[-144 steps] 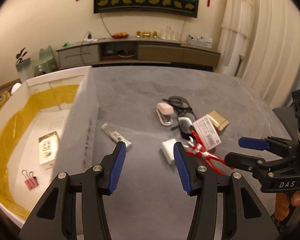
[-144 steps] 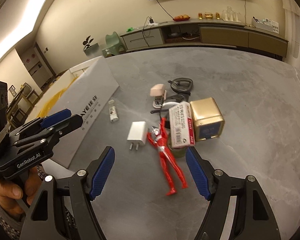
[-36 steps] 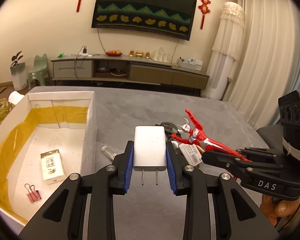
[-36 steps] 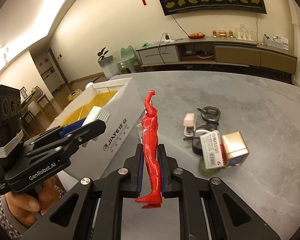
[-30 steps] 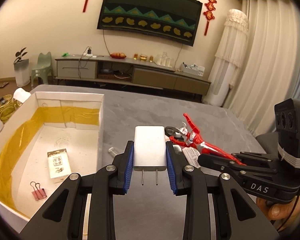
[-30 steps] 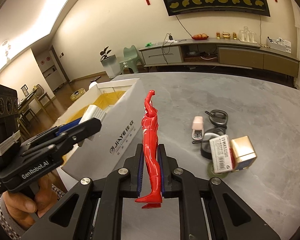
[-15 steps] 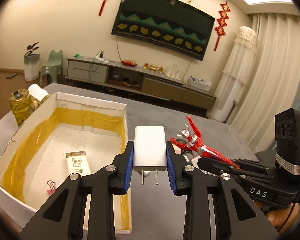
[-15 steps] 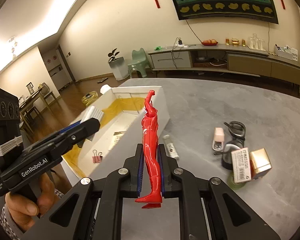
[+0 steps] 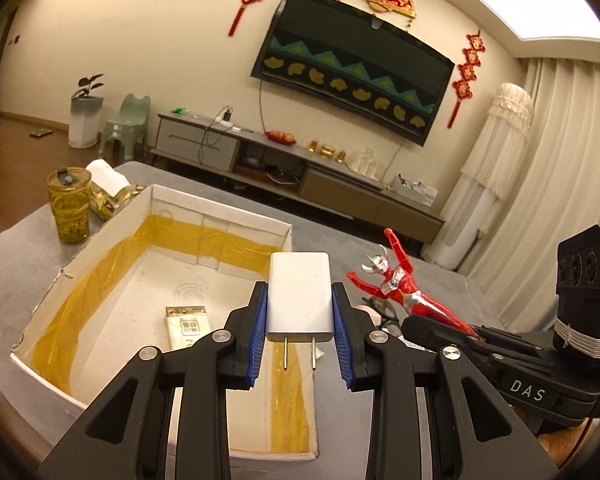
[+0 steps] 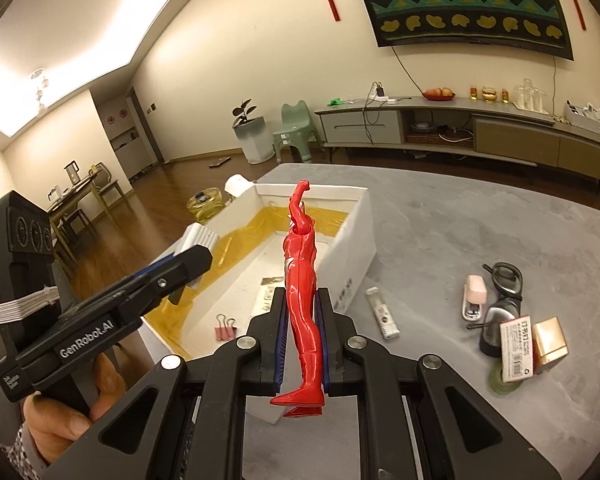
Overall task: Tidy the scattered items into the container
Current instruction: 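Carry the charger and red figure with both grippers over the white box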
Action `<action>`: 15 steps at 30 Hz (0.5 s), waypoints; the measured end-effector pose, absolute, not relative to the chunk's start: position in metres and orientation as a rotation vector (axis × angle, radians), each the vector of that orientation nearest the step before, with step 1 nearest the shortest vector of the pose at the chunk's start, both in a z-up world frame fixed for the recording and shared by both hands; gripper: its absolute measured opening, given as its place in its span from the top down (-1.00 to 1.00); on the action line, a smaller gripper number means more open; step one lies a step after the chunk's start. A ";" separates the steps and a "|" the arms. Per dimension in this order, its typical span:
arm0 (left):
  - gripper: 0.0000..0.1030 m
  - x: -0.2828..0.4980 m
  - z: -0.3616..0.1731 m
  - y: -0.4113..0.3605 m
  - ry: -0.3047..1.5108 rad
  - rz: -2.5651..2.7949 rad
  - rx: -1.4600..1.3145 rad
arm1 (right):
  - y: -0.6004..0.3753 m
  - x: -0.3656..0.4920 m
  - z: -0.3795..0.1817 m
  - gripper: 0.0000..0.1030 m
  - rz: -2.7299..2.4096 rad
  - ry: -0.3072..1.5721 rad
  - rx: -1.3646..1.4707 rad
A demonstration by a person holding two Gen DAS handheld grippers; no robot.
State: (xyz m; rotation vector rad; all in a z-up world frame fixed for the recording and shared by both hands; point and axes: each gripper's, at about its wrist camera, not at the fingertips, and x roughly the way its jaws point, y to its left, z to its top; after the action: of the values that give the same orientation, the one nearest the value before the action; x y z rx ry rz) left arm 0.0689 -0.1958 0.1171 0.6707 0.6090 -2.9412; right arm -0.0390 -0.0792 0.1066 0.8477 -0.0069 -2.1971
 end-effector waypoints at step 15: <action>0.39 0.079 0.106 -0.234 0.794 -2.857 0.666 | -0.110 -0.036 0.117 0.72 -2.164 -0.018 0.822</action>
State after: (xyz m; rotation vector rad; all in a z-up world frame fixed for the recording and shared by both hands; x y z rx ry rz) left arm 0.0791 -0.2343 0.1063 0.6662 0.7937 -2.8573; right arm -0.0356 -0.1103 0.1169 0.8221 -0.0178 -2.1644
